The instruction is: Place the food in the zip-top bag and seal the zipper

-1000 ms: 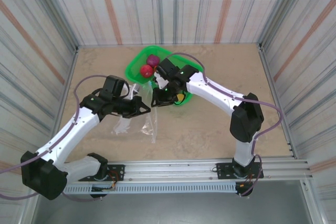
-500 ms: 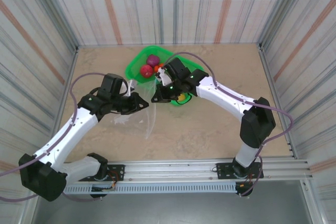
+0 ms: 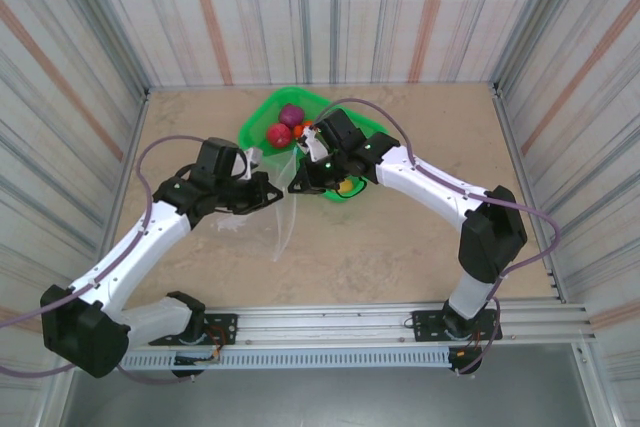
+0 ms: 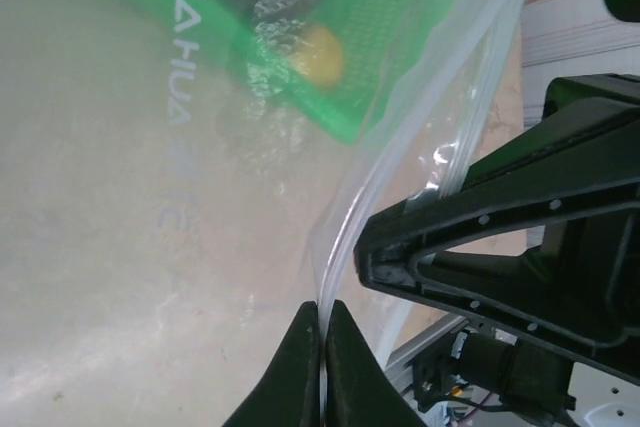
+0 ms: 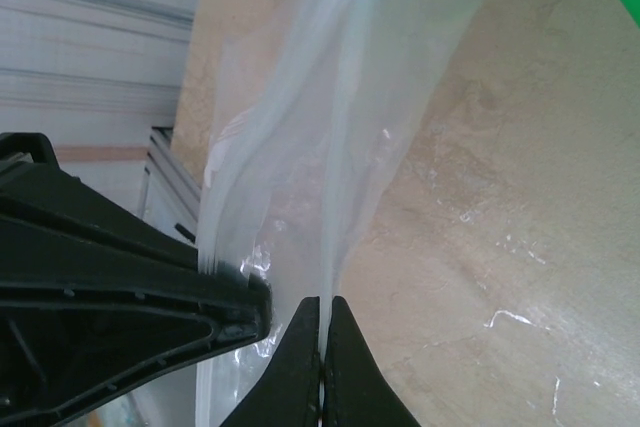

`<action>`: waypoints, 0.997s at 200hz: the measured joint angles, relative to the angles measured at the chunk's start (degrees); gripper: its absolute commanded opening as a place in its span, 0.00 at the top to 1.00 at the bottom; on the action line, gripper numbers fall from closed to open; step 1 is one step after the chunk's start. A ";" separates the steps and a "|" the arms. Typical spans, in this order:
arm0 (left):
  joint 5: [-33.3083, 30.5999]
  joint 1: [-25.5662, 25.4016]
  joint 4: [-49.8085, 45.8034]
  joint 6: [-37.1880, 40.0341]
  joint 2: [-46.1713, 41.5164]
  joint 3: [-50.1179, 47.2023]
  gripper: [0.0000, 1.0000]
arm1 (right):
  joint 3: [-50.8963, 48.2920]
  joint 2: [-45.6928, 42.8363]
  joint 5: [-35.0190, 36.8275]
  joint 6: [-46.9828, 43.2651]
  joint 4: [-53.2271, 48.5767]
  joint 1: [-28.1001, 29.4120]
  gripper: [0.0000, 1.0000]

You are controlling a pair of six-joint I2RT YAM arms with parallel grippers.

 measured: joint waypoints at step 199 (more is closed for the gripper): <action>-12.55 -0.24 -30.08 -2.19 0.94 24.11 1.00 | 9.25 2.03 11.85 -6.29 -16.61 1.81 0.50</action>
